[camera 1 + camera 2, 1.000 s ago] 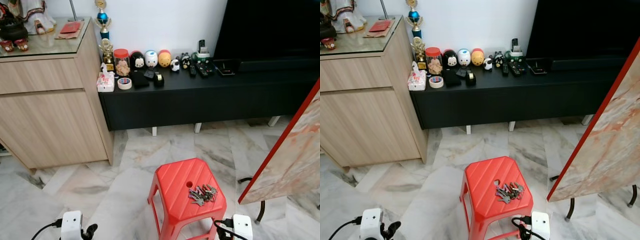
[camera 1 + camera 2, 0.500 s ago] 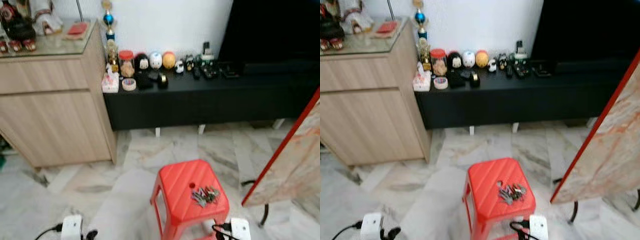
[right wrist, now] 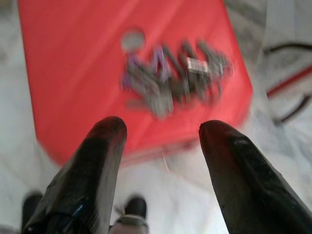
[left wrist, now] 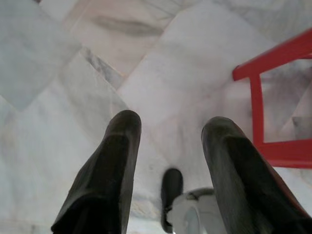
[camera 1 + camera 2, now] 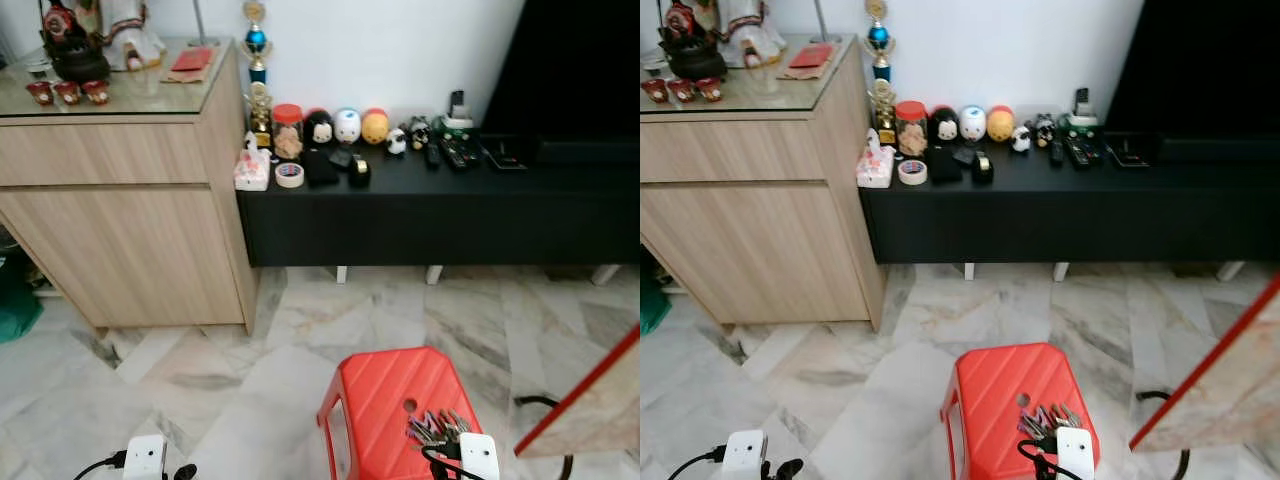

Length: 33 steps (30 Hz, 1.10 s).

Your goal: Hang keys on a hook

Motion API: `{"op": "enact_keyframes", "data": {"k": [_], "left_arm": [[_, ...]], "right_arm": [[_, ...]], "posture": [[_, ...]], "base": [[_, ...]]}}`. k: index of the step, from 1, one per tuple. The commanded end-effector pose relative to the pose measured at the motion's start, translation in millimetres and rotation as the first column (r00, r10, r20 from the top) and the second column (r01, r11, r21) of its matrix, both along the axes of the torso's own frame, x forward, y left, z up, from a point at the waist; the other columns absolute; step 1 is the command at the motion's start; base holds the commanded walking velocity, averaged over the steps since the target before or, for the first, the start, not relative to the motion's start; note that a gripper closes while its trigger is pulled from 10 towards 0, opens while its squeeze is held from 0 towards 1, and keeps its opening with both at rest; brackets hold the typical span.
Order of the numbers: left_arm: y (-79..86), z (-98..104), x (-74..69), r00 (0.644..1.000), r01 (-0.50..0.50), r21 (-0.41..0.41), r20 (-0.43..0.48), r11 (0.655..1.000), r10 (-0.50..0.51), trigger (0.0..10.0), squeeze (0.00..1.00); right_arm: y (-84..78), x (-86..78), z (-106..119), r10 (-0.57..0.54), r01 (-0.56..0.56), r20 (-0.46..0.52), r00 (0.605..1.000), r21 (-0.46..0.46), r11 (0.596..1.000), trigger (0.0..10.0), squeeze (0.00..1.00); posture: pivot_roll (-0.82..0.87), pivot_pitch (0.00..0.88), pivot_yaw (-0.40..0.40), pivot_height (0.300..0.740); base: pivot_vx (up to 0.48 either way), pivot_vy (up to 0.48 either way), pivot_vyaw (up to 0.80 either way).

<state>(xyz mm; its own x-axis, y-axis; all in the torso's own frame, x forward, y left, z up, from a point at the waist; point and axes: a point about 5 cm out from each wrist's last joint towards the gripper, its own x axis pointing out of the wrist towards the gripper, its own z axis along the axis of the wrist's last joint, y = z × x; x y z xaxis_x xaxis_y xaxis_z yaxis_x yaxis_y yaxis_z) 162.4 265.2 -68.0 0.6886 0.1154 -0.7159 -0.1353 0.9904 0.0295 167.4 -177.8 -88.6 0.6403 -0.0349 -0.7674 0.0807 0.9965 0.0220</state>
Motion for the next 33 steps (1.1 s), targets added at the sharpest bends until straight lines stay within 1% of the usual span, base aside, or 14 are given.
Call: {"op": "enact_keyframes", "data": {"k": [1,6,12,14,15,19,21,22,26,27,28,29,30,33], "left_arm": [[-7.8,1,7.1,1.0,0.016,-0.014,0.02,1.0,-0.015,10.0,0.0],[-7.4,2,7.5,0.999,0.006,-0.016,0.035,1.0,-0.005,10.0,0.0],[-7.3,3,8.4,0.998,-0.002,-0.009,0.06,1.0,0.002,10.0,0.0],[-7.6,6,10.5,0.993,-0.019,-0.008,0.119,1.0,0.019,10.0,0.0],[-7.6,6,10.5,0.993,-0.019,-0.008,0.119,1.0,0.019,10.0,0.0],[-8.0,10,12.6,0.981,-0.031,-0.01,0.192,0.999,0.032,10.0,0.0],[-8.0,13,13.6,0.97,-0.041,-0.006,0.239,0.999,0.042,10.0,0.0],[-8.3,16,14.4,0.96,-0.052,-0.007,0.277,0.999,0.052,10.0,0.0],[-8.2,20,16.0,0.941,-0.061,-0.001,0.333,0.998,0.058,10.0,0.0],[-8.1,23,17.1,0.929,-0.069,0.003,0.364,0.998,0.063,10.0,0.0],[-8.1,23,17.1,0.929,-0.069,0.003,0.364,0.998,0.063,10.0,0.0],[-8.0,25,18.4,0.916,-0.078,0.001,0.395,0.997,0.071,10.0,0.0],[-8.1,27,19.5,0.909,-0.078,0.001,0.411,0.997,0.07,10.0,0.0],[-8.3,31,21.4,0.89,-0.08,-0.005,0.449,0.997,0.074,10.0,0.0]], "right_arm": [[-11.6,-6.7,-1,-0.034,0.034,-0.006,0.999,-0.014,0.999,10.0,0.0],[-11.3,1.9,4,-0.057,0.056,0.064,0.996,0.009,0.998,10.0,0.0],[-13.0,7.2,8,-0.044,0.044,0.108,0.993,0.007,0.999,10.0,0.0],[-17.0,10.6,13,-0.031,0.036,0.166,0.986,-0.025,0.999,10.0,0.0],[-17.0,10.6,13,-0.031,0.036,0.166,0.986,-0.025,0.999,10.0,0.0],[-24.4,20.1,25,-0.041,0.057,0.285,0.958,-0.046,0.997,10.0,0.0],[-24.5,26.3,34,-0.012,0.038,0.371,0.929,-0.063,0.997,10.0,0.0],[-24.3,30.0,42,-0.012,0.044,0.441,0.897,-0.062,0.997,10.0,0.0],[-23.7,35.2,61,0.006,0.048,0.558,0.83,-0.082,0.995,10.0,0.0],[-20.4,39.0,76,0.036,0.034,0.62,0.784,-0.101,0.994,10.0,0.0],[-20.4,39.0,76,0.036,0.034,0.62,0.784,-0.101,0.994,10.0,0.0],[-15.5,42.8,92,0.072,0.015,0.671,0.738,-0.123,0.992,10.0,0.0],[-12.6,45.0,101,0.092,0.006,0.696,0.712,-0.137,0.991,10.0,0.0],[-8.1,47.9,116,0.109,0.001,0.734,0.67,-0.147,0.989,10.0,0.0]], "posture": [[0.07,0.0,-0.033,0.74],[0.07,0.0,-0.032,0.74],[0.07,0.0,-0.035,0.74],[0.07,0.0,-0.039,0.74],[0.07,0.0,-0.039,0.74],[0.07,0.0,-0.041,0.74],[0.07,0.0,-0.042,0.74],[0.07,0.0,-0.044,0.74],[0.07,0.003,-0.046,0.74],[0.07,0.006,-0.047,0.74],[0.07,0.006,-0.047,0.74],[0.07,0.008,-0.047,0.74],[0.07,0.006,-0.048,0.74],[0.07,0.003,-0.049,0.74]], "base": [[0.0,0.0,0.0],[0.0,0.0,0.0],[0.0,0.0,0.0],[0.0,0.0,0.0],[0.0,0.0,0.0],[0.0,0.0,0.0],[0.0,0.0,0.0],[0.0,0.0,0.0],[0.0,0.0,0.0],[0.0,0.0,0.0],[0.0,0.0,0.0],[0.0,0.0,0.0],[0.0,0.0,0.0],[0.0,0.0,0.0]]}}
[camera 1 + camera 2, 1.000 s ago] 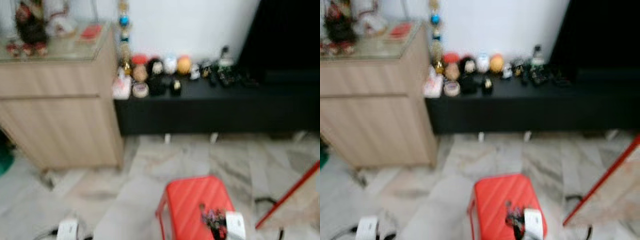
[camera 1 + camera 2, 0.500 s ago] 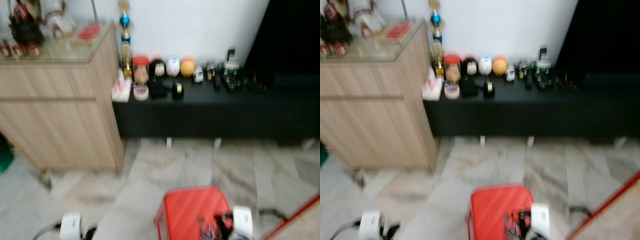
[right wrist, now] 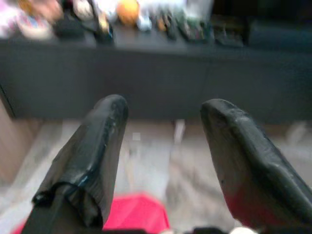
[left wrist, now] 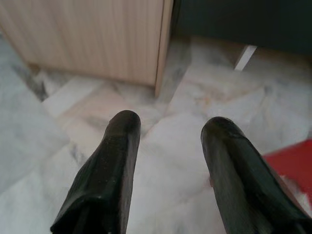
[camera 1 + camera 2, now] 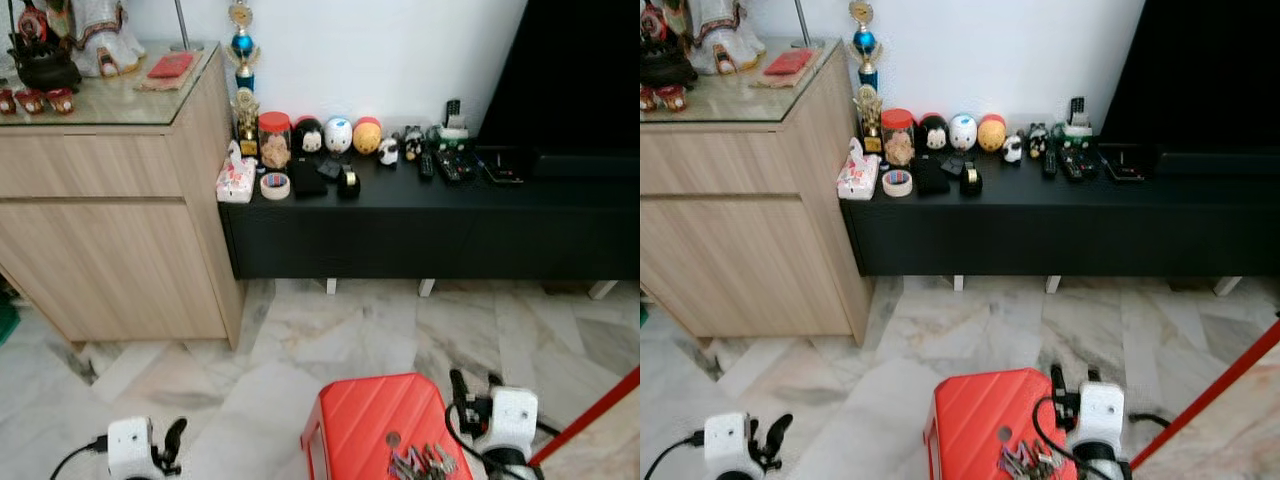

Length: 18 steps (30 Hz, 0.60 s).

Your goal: Hang keys on a hook

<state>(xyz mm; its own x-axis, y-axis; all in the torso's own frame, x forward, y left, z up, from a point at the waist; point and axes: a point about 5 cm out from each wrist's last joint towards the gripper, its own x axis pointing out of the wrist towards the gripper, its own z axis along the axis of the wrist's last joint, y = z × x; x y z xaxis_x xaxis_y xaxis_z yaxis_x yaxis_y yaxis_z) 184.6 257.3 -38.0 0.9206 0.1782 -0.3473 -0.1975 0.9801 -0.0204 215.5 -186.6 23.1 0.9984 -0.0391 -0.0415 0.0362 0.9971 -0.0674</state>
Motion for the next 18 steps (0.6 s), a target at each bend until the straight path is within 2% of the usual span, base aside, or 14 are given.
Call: {"op": "enact_keyframes", "data": {"k": [1,3,4,5,6,8,9,13,18], "left_arm": [[-0.3,1,-0.3,0.999,-0.018,-0.017,0.031,1.0,0.018,10.0,0.0],[-0.4,4,0.5,0.997,-0.027,-0.027,0.066,0.999,0.029,10.0,0.0],[2.1,25,13.7,0.978,-0.02,0.009,0.206,1.0,0.018,10.0,0.0],[2.6,42,21.7,0.952,-0.016,0.034,0.307,0.999,0.004,10.0,0.0],[0.0,89,36.9,0.883,0.0,0.079,0.468,0.997,-0.037,10.0,0.0],[-9.9,130,40.9,0.835,0.022,0.103,0.545,0.994,-0.075,10.0,0.0],[-14.9,141,41.4,0.82,0.037,0.111,0.564,0.993,-0.093,10.0,0.0],[-25.2,147,40.1,0.807,0.085,0.12,0.574,0.989,-0.139,10.0,0.0],[-29.6,133,34.0,0.836,0.114,0.12,0.525,0.986,-0.161,10.0,0.0]], "right_arm": [[0.9,0.1,7,-0.006,0.006,0.016,1.0,0.003,1.0,10.0,0.0],[2.0,-0.8,8,-0.011,0.01,0.012,1.0,0.036,0.999,10.0,0.0],[2.3,-2.4,7,-0.014,0.014,-0.001,1.0,0.04,0.999,10.0,0.0],[2.4,-3.6,6,-0.016,0.017,-0.01,1.0,0.042,0.999,10.0,0.0],[2.4,-7.9,4,-0.018,0.019,-0.035,0.999,0.037,0.999,10.0,0.0],[2.4,-12.7,2,-0.016,0.018,-0.058,0.998,0.031,0.999,10.0,0.0],[2.3,-15.2,1,-0.018,0.021,-0.07,0.997,0.033,0.999,10.0,0.0],[-0.7,-27.9,-2,-0.074,0.079,-0.125,0.989,0.035,0.996,10.0,0.0],[-0.8,-29.0,-7,-0.08,0.086,-0.148,0.986,0.036,0.996,10.0,0.0]], "posture": [[0.07,0.0,-0.05,0.74],[0.08,0.0,-0.052,0.74],[0.08,0.0,-0.053,0.74],[0.08,0.0,-0.053,0.74],[0.08,0.002,-0.054,0.74],[0.09,0.004,-0.052,0.74],[0.09,0.006,-0.05,0.74],[0.08,0.017,-0.038,0.74],[0.07,0.011,-0.028,0.74]], "base": [[0.0,0.0,0.0],[0.0,0.0,0.0],[0.0,0.0,0.0],[0.0,0.0,0.0],[0.0,0.0,0.0],[0.0,0.0,0.0],[0.0,0.0,0.0],[0.0,0.0,0.0],[0.0,0.0,0.0]]}}
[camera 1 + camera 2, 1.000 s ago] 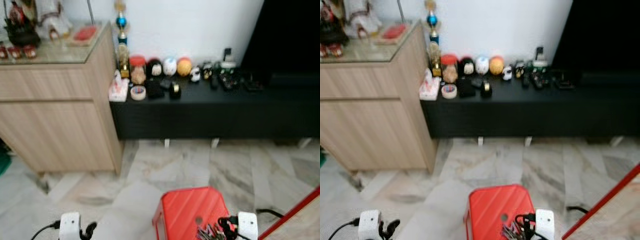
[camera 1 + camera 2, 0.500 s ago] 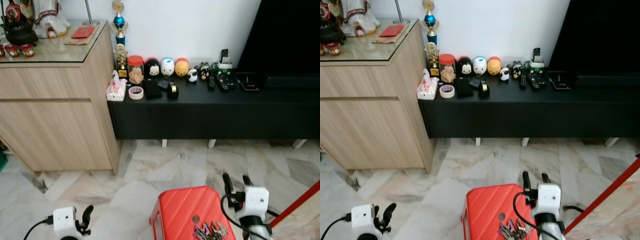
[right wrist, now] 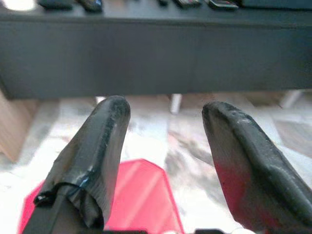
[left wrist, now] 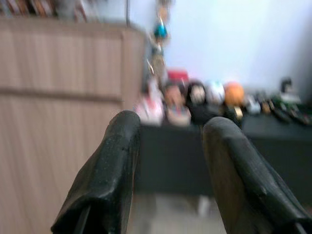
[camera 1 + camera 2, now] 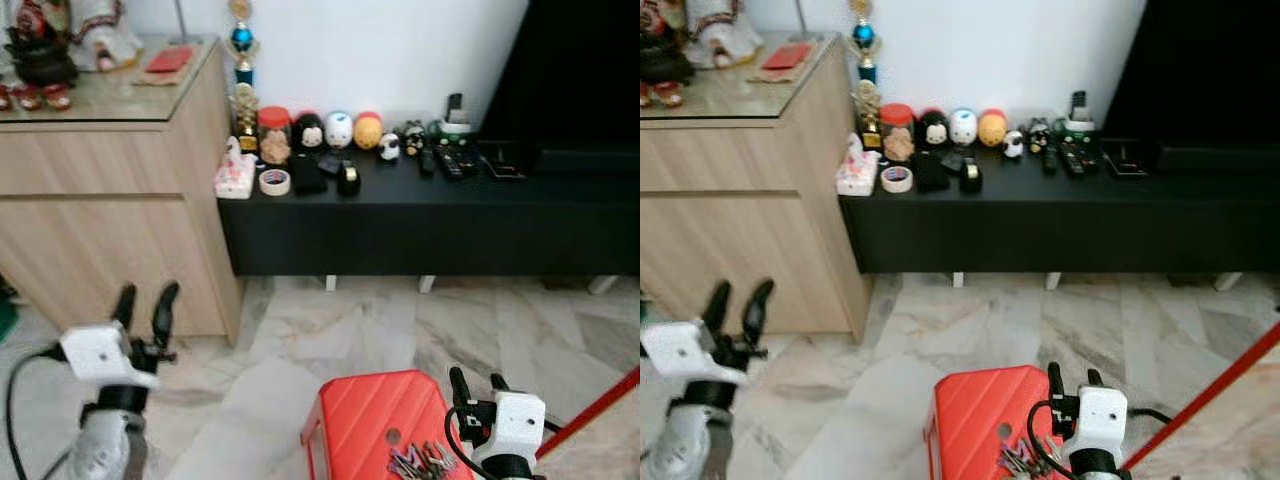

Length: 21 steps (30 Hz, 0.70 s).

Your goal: Hang keys on a hook

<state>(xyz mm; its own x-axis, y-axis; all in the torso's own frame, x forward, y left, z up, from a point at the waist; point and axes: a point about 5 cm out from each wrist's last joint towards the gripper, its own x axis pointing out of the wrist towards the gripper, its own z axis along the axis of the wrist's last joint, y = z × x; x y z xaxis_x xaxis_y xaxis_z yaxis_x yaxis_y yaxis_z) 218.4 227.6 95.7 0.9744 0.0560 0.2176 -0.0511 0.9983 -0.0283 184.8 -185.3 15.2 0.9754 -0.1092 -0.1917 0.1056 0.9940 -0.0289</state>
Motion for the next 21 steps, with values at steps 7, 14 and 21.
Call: {"op": "enact_keyframes", "data": {"k": [7,14,21], "left_arm": [[-6.1,-8,-7.5,0.983,0.059,0.022,-0.177,0.998,-0.054,10.0,0.0],[-8.3,-14,-10.5,0.972,0.07,0.026,-0.228,0.997,-0.062,10.0,0.0],[-11.8,-18,-11.4,0.966,0.062,0.024,-0.251,0.998,-0.054,10.0,0.0]], "right_arm": [[-9.1,16.9,13,-0.049,0.049,0.023,0.999,-0.026,0.998,10.0,0.0],[-8.9,20.8,12,-0.043,0.043,-0.005,0.999,-0.038,0.998,10.0,0.0],[-3.5,27.4,4,-0.017,0.015,-0.058,0.998,-0.024,1.0,10.0,0.0]], "posture": [[0.04,0.007,-0.02,0.74],[0.04,0.011,-0.02,0.731],[0.05,0.0,-0.039,0.693]], "base": [[0.0,0.0,0.0],[0.0,0.0,0.0],[0.0,0.0,0.0]]}}
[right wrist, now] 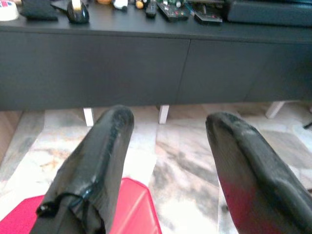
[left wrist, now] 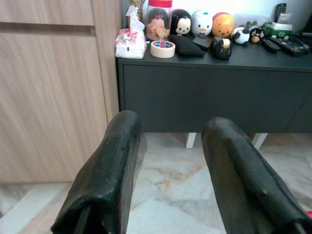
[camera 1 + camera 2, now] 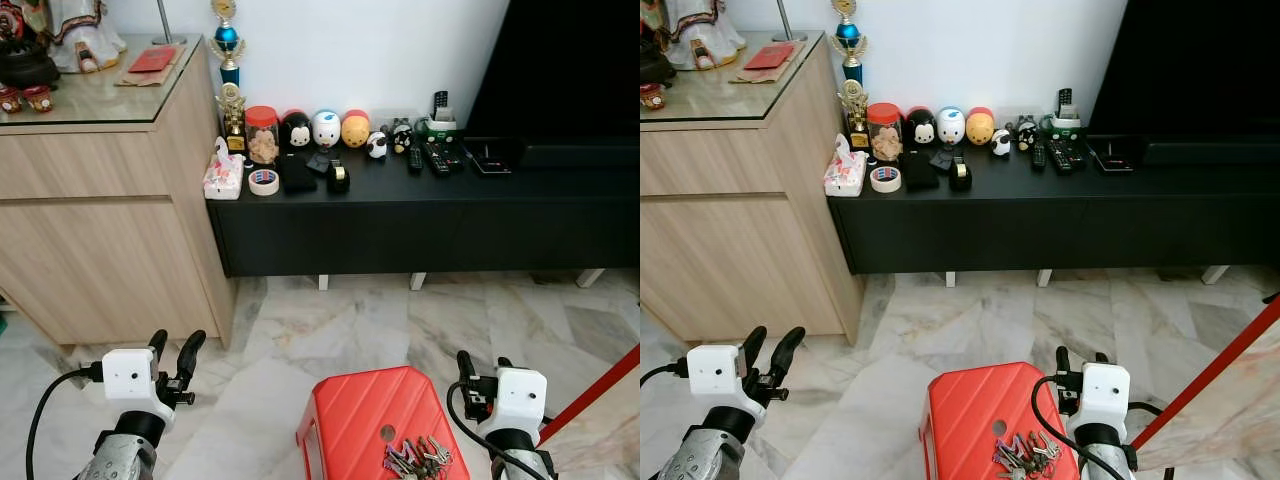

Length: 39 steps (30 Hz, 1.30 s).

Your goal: Hang keys on a hook

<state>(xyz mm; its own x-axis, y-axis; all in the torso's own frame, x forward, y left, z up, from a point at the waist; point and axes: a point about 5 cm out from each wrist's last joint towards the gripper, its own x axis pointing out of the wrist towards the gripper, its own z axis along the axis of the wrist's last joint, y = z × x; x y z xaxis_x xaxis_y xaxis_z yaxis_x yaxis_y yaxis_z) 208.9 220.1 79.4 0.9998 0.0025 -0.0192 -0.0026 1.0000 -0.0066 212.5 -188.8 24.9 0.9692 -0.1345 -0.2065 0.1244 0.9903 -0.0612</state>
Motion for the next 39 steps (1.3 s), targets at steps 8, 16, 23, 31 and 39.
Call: {"op": "enact_keyframes", "data": {"k": [8,16,23,31,39], "left_arm": [[-5.2,-5,-2.9,1.0,-0.008,0.01,-0.025,1.0,0.008,10.0,0.0],[-8.0,-8,-1.2,0.999,0.001,0.012,-0.038,1.0,-0.001,10.0,0.0],[-8.9,-9,-0.7,0.999,0.002,0.01,-0.043,1.0,-0.001,10.0,0.0],[-13.0,-13,-0.2,0.998,0.01,0.009,-0.063,1.0,-0.01,10.0,0.0],[-12.9,-15,0.7,0.997,0.018,-0.002,-0.072,1.0,-0.018,10.0,0.0]], "right_arm": [[5.8,7.5,-7,0.042,-0.04,-0.047,0.998,0.039,0.998,10.0,0.0],[7.1,3.8,-11,0.061,-0.057,-0.062,0.996,0.053,0.997,10.0,0.0],[10.4,1.6,-16,0.089,-0.083,-0.084,0.993,0.072,0.994,10.0,0.0],[15.4,6.1,-28,0.121,-0.1,-0.16,0.98,0.134,0.986,10.0,0.0],[14.8,11.3,-29,0.117,-0.095,-0.16,0.98,0.138,0.986,10.0,0.0]], "posture": [[0.05,0.0,-0.049,0.634],[0.04,0.01,-0.045,0.629],[0.05,0.024,-0.046,0.629],[0.06,0.024,-0.045,0.629],[0.06,0.023,-0.042,0.629]], "base": [[0.0,0.0,0.0],[0.0,0.0,0.0],[0.0,0.0,0.0],[0.0,0.0,0.0],[0.0,0.0,0.0]]}}
